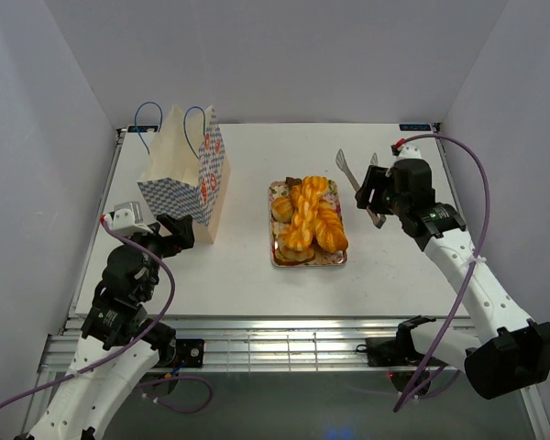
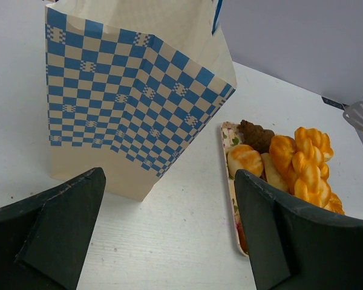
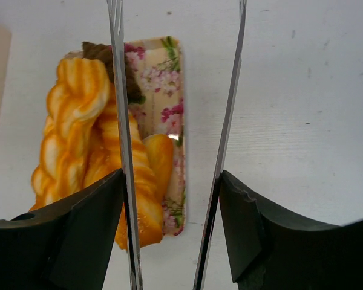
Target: Place the fake bread into the paper bag
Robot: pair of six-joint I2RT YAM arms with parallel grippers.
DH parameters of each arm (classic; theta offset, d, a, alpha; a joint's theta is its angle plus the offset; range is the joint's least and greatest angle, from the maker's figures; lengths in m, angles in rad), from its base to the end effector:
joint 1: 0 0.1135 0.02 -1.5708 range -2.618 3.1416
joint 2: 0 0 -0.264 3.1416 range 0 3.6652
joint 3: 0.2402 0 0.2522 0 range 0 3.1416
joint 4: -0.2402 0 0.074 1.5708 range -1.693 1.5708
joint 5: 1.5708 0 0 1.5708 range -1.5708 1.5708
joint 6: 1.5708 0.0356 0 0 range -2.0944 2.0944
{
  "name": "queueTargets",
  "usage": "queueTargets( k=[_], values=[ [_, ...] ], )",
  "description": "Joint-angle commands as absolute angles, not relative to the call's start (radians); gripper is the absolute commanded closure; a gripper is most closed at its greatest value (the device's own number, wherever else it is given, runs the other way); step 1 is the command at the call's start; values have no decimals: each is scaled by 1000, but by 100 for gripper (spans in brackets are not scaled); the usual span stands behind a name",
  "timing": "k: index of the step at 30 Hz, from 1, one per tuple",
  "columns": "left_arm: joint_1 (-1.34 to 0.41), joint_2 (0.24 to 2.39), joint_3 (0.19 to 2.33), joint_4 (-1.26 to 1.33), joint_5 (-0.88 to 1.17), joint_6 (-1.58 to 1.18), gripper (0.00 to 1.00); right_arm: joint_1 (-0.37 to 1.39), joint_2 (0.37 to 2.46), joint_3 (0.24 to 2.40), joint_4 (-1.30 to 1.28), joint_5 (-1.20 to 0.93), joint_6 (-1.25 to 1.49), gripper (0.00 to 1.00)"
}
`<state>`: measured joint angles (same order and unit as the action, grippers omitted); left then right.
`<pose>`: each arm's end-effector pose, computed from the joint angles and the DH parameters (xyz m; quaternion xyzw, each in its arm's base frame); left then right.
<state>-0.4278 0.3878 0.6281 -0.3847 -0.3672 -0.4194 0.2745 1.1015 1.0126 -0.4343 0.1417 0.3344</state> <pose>0.1012 -0.0321 0.3145 -0.1163 0.7441 -0.1385 0.6432 0.2368 0.0614 0.3324 0.0613 0.8623 0.0911 0.4944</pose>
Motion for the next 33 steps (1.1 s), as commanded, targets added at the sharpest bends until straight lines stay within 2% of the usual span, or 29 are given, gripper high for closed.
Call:
queueTargets(
  k=[1,10,20,33],
  values=[
    [-433,387,627,-385,-391,-425,2,349,1103,1068,-430,94,373,33],
    [-433,391,626,-385,-387,-425,2,426,1121,1045,-373,55,422,34],
    [-431,403,626,-384,-385,-423,2,446,1108,933,-307,9,477,34],
    [-431,416,626,-385,-388,-420,2,451,1098,891,-250,-80,512,38]
  ],
)
